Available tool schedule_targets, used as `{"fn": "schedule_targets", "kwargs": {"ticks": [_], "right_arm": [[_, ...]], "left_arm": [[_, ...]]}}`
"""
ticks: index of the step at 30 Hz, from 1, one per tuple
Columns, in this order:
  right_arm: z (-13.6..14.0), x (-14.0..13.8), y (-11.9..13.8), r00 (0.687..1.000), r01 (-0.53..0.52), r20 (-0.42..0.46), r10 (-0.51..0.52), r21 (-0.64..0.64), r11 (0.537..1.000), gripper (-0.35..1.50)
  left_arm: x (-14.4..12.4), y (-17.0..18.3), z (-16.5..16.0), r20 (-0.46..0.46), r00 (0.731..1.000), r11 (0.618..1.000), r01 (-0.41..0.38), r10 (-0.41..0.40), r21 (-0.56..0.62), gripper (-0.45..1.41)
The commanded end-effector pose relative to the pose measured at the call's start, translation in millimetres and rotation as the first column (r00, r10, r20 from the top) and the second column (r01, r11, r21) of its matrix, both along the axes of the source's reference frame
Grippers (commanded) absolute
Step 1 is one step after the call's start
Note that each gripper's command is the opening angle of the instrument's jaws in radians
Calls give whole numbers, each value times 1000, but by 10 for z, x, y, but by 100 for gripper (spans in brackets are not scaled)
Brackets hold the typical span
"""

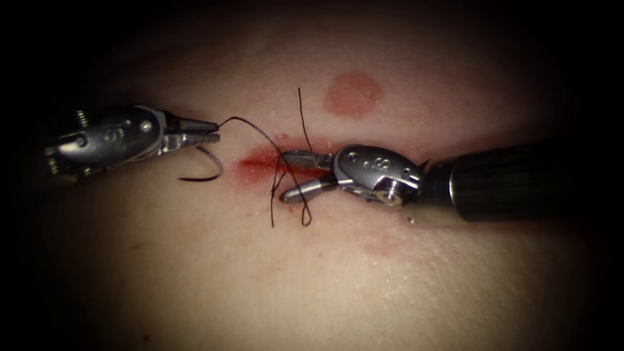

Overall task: Wound Closure
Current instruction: Wrap the suture twice around the right gripper.

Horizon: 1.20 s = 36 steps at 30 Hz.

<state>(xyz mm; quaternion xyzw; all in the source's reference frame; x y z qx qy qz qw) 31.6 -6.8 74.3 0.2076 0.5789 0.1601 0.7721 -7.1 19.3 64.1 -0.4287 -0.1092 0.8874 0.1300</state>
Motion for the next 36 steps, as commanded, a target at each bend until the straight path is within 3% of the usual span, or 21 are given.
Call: {"fn": "schedule_targets", "kwargs": {"ticks": [1, 13, 17, 25, 31, 36], "right_arm": [[6, 11, -13, 1000, 9, -11, -9, 1, 1000, 74], [-8, 9, -23, 999, 18, -46, -18, 3, 1000, 74], [-11, 9, -22, 998, 3, -65, -3, 4, 1000, 74], [-19, 9, -22, 994, -21, -106, 21, 6, 1000, 74], [-26, 10, -17, 990, -45, -132, 46, 11, 999, 72], [-38, 6, -12, 983, -84, -163, 85, 18, 996, 71]], "left_arm": [[-7, 1, 10, 2, 1000, 1000, -1, 1, 1, -35], [-17, 17, 46, 2, 1000, 1000, 5, -5, -6, -35], [-23, 16, 77, -61, 998, 999, 11, -13, -34, -35], [-54, -27, 146, -118, 992, 998, -49, 44, -47, -35], [-72, -42, 160, -128, 989, 996, -76, 71, -37, -35], [-68, -47, 160, -136, 987, 995, -90, 85, -34, -35]]}}
